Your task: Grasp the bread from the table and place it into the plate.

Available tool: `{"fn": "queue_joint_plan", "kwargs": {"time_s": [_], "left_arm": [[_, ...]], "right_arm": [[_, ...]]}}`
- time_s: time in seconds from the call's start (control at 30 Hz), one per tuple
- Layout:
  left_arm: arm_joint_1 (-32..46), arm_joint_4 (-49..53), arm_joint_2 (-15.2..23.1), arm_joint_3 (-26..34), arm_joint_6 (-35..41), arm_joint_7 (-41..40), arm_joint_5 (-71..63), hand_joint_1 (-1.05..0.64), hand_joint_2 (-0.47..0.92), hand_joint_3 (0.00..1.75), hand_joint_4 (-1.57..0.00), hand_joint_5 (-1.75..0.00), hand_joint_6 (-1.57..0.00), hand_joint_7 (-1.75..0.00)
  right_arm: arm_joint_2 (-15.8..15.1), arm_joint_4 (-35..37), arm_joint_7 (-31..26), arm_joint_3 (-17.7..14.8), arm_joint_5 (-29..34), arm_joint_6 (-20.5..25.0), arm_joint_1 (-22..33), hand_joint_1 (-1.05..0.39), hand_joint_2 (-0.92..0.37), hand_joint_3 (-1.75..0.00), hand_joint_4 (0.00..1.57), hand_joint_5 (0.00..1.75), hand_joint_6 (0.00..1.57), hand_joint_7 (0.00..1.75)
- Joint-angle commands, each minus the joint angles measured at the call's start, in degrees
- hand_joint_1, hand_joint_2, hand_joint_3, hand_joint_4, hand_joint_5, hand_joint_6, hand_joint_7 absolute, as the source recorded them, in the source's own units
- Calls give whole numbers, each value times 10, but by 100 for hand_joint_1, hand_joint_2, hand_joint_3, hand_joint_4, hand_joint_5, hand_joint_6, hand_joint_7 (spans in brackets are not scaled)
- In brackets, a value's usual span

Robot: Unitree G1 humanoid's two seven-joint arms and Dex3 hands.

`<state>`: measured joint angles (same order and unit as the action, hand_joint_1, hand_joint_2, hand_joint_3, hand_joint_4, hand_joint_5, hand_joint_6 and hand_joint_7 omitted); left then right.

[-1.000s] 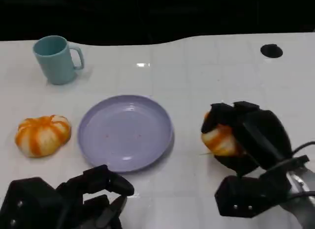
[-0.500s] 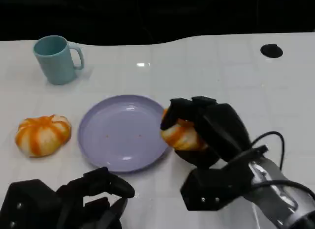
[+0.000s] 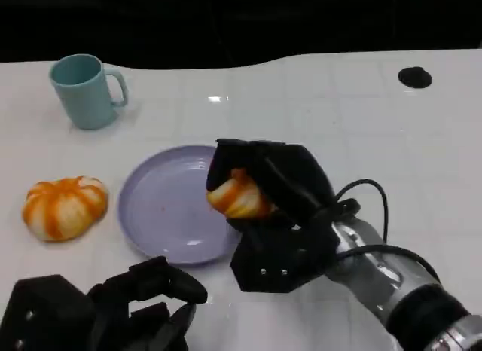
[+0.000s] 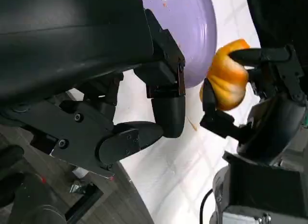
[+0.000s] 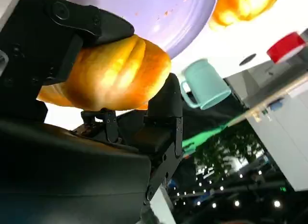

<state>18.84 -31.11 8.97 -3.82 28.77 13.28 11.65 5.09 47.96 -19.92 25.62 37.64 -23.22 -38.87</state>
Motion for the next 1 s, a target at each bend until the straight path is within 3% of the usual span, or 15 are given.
{"fn": "queue_joint_plan", "kwargs": {"time_s": [0.03, 0.1, 0.17, 0.2, 0.23, 0.3, 0.33, 0.43, 0.47, 0.67, 1.0], "left_arm": [[8, -5, 2, -1, -4, -7, -4, -24, 71, 86, -68, -175, -60, -133], [9, -5, 3, -2, -8, -7, -6, -23, 71, 86, -68, -175, -61, -133], [10, -4, 3, -3, -9, -7, -6, -23, 71, 86, -67, -175, -61, -133], [11, -5, 4, -3, -10, -6, -7, -23, 71, 86, -67, -175, -61, -133], [11, -5, 4, -4, -11, -6, -7, -23, 71, 86, -67, -175, -61, -133], [12, -5, 6, -5, -14, -5, -9, -24, 72, 85, -67, -175, -61, -133], [12, -5, 6, -5, -16, -5, -10, -24, 72, 85, -67, -175, -61, -133], [13, -3, 5, -4, -17, -3, -9, -24, 72, 85, -68, -175, -61, -133], [13, -4, 5, -4, -18, -3, -9, -24, 71, 85, -67, -175, -61, -134], [15, -6, 5, -4, -18, -4, -9, -25, 72, 85, -66, -175, -60, -134], [12, 0, 6, -5, -24, -2, -12, -25, 72, 84, -68, -175, -60, -133]], "right_arm": [[22, 49, -10, -1, -13, 0, -40, -15, -28, -135, 95, 175, 81, 156], [32, 72, -11, -4, -17, 6, -52, -15, -29, -133, 92, 175, 78, 154], [37, 86, -6, -5, -23, 13, -61, -15, -33, -124, 85, 175, 79, 129], [38, 92, -1, -5, -25, 18, -65, -16, -39, -111, 79, 169, 80, 111], [38, 97, 4, -2, -23, 21, -68, -18, -49, -90, 73, 146, 80, 83], [35, 104, 24, 5, -20, 31, -76, -22, -63, -65, 60, 113, 77, 51], [32, 107, 35, 11, -15, 38, -80, -26, -70, -53, 48, 85, 68, 33], [24, 108, 55, 30, -1, 59, -87, -35, -84, -31, 34, 49, 56, 11], [21, 103, 67, 35, 3, 69, -87, -45, -89, -27, 22, 39, 47, 4], [8, 62, 120, 45, 0, 99, -73, -66, -92, -31, 1, 34, 26, 0], [-21, -35, 197, 42, -10, 131, -33, -73, -92, -32, 1, 30, 21, 0]]}}
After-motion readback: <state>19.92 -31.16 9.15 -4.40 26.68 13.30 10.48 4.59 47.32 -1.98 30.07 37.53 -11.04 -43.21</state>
